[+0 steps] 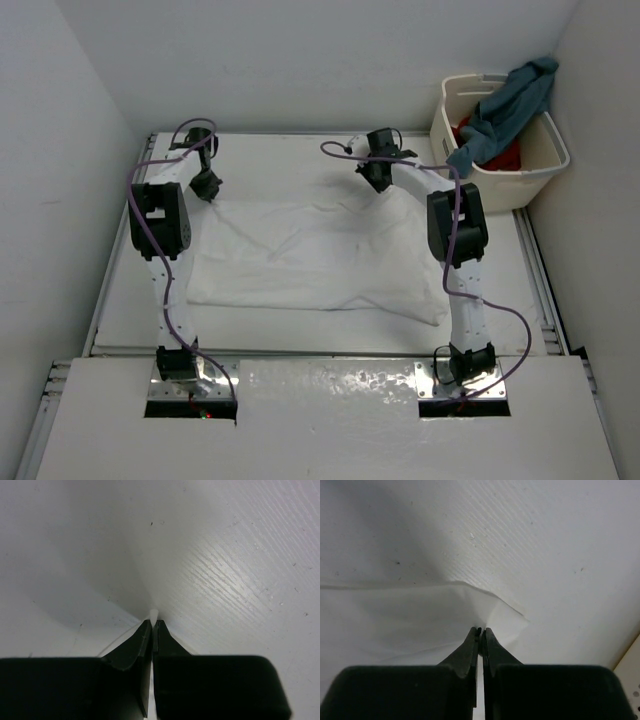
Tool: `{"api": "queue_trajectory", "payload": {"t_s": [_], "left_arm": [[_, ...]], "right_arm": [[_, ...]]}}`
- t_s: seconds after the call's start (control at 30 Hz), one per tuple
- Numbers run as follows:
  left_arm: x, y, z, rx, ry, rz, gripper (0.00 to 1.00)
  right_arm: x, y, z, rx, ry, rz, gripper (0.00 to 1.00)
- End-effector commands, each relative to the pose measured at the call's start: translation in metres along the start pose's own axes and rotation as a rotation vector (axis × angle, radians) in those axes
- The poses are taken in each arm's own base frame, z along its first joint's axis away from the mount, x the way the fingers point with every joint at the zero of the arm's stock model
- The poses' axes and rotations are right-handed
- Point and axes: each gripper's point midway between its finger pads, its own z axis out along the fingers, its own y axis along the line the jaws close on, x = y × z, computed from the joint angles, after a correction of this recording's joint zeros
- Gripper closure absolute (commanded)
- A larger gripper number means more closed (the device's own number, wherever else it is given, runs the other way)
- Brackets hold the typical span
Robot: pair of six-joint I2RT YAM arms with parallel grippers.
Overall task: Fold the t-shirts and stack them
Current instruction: Grap the side of the flattened tshirt furthest away from the robot with both arms, then fold the other side of the tshirt into a rectangle
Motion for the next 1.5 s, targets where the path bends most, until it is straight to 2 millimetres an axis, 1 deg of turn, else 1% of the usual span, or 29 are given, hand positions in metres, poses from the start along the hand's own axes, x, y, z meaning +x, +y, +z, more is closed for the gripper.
{"api": "queue_trajectory", "payload": {"t_s": [0.0, 0.03, 0.07, 0.1, 0.17, 0.2, 0.23, 0.27, 0.3, 0.33, 0.4, 0.43, 0.53, 0.6, 0.63, 0.7, 0.73, 0.77, 0.83, 0.87, 0.93, 1.0, 1.07, 1.13, 1.17, 1.27, 1.33, 1.4, 1.47], "left_arm": [[-0.009, -0.009, -0.019, 0.059, -0.034, -0.004, 1.0], [-0.01, -0.009, -0.023, 0.062, -0.038, -0.002, 1.0], [-0.01, -0.009, -0.026, 0.064, -0.04, 0.0, 1.0], [-0.01, -0.008, -0.032, 0.069, -0.052, 0.0, 1.0], [-0.009, -0.007, -0.039, 0.074, -0.063, -0.001, 1.0], [-0.008, -0.004, -0.045, 0.078, -0.075, -0.004, 1.0], [-0.007, -0.004, -0.048, 0.081, -0.079, -0.003, 1.0], [-0.012, -0.004, -0.058, 0.095, -0.105, -0.014, 1.0], [-0.006, 0.002, -0.056, 0.081, -0.102, -0.012, 1.0], [-0.005, 0.005, -0.058, 0.075, -0.105, -0.013, 1.0], [-0.005, 0.011, -0.066, 0.069, -0.117, -0.017, 1.0], [-0.005, 0.014, -0.073, 0.067, -0.123, -0.016, 1.0], [-0.002, 0.021, -0.08, 0.049, -0.138, -0.008, 1.0], [0.001, 0.025, -0.091, 0.049, -0.152, -0.003, 1.0], [0.003, 0.027, -0.093, 0.043, -0.153, -0.003, 1.0], [0.01, 0.035, -0.1, 0.032, -0.153, -0.004, 1.0], [0.013, 0.039, -0.101, 0.028, -0.152, -0.004, 1.0], [0.019, 0.046, -0.104, 0.019, -0.146, -0.004, 1.0], [0.025, 0.052, -0.107, 0.007, -0.141, -0.001, 1.0], [0.031, 0.061, -0.11, -0.014, -0.135, 0.003, 1.0], [0.037, 0.069, -0.111, -0.037, -0.132, -0.004, 1.0], [0.044, 0.078, -0.115, -0.048, -0.133, -0.007, 1.0], [0.051, 0.083, -0.116, -0.047, -0.129, -0.012, 1.0], [0.057, 0.088, -0.116, -0.048, -0.127, -0.02, 1.0], [0.059, 0.09, -0.115, -0.054, -0.123, -0.022, 1.0], [0.066, 0.097, -0.115, -0.067, -0.125, -0.031, 1.0], [0.074, 0.094, -0.115, -0.066, -0.127, -0.005, 1.0], [0.079, 0.097, -0.112, -0.079, -0.117, -0.002, 1.0], [0.083, 0.101, -0.111, -0.097, -0.114, -0.004, 1.0]], "right_arm": [[-0.036, -0.016, -0.032, 0.029, -0.097, 0.097, 1.0], [-0.033, -0.015, -0.036, 0.032, -0.092, 0.125, 1.0], [-0.039, -0.016, -0.053, 0.033, -0.113, 0.154, 1.0], [-0.029, -0.009, -0.055, 0.027, -0.09, 0.166, 1.0], [-0.024, -0.01, -0.071, 0.052, -0.079, 0.209, 1.0], [-0.017, -0.007, -0.085, 0.053, -0.072, 0.226, 1.0], [-0.014, -0.005, -0.092, 0.049, -0.071, 0.233, 1.0], [-0.01, -0.004, -0.1, 0.06, -0.06, 0.247, 1.0], [-0.006, -0.003, -0.116, 0.065, -0.062, 0.251, 1.0], [-0.002, -0.002, -0.123, 0.069, -0.054, 0.259, 1.0], [0.01, -0.002, -0.145, 0.098, -0.025, 0.275, 1.0], [0.019, 0.002, -0.153, 0.095, 0.007, 0.286, 1.0], [0.039, 0.009, -0.177, 0.115, 0.04, 0.287, 1.0], [0.056, 0.017, -0.187, 0.108, 0.072, 0.285, 1.0], [0.056, 0.017, -0.2, 0.113, 0.056, 0.293, 1.0], [0.074, 0.023, -0.21, 0.115, 0.105, 0.297, 1.0], [0.076, 0.023, -0.22, 0.118, 0.098, 0.306, 1.0], [0.084, 0.027, -0.225, 0.11, 0.128, 0.306, 1.0], [0.092, 0.036, -0.234, 0.08, 0.155, 0.315, 1.0], [0.094, 0.038, -0.243, 0.075, 0.145, 0.316, 1.0], [0.1, 0.045, -0.249, 0.07, 0.139, 0.333, 1.0], [0.107, 0.052, -0.261, 0.055, 0.153, 0.358, 1.0], [0.119, 0.071, -0.265, 0.007, 0.176, 0.348, 1.0], [0.125, 0.086, -0.266, -0.026, 0.191, 0.328, 1.0], [0.134, 0.093, -0.266, -0.033, 0.215, 0.326, 1.0], [0.145, 0.107, -0.268, -0.064, 0.222, 0.357, 1.0], [0.151, 0.117, -0.266, -0.09, 0.22, 0.372, 1.0], [0.151, 0.125, -0.268, -0.117, 0.194, 0.387, 1.0], [0.159, 0.134, -0.266, -0.133, 0.211, 0.391, 1.0]]}}
